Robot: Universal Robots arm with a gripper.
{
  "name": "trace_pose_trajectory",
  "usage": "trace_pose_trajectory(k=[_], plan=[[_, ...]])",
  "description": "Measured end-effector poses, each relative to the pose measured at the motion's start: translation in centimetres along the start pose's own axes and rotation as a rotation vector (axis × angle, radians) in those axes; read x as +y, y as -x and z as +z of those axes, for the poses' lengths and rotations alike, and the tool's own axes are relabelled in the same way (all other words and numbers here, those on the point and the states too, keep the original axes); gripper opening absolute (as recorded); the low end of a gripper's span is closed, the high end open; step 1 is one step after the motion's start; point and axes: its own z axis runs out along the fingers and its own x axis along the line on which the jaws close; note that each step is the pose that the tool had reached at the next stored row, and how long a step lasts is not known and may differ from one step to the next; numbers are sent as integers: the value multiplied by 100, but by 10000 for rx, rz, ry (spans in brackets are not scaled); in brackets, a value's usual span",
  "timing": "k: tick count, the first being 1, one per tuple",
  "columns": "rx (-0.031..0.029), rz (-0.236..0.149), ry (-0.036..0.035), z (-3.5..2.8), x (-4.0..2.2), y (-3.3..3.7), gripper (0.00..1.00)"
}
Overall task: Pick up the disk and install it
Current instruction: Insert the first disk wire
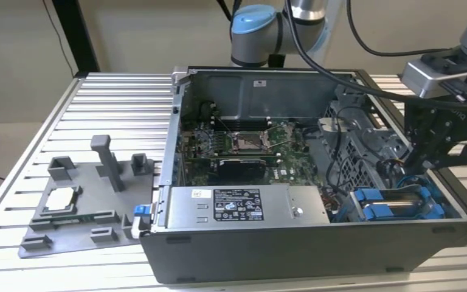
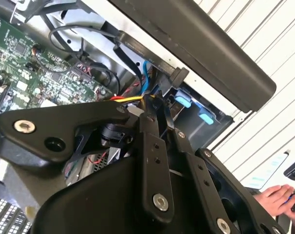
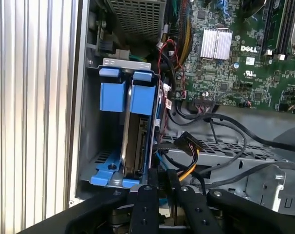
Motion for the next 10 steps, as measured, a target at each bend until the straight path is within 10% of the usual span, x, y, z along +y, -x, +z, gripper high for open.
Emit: trace_pose_trajectory(k=[10], plan=[[-11, 250, 229, 60, 4, -128, 0]])
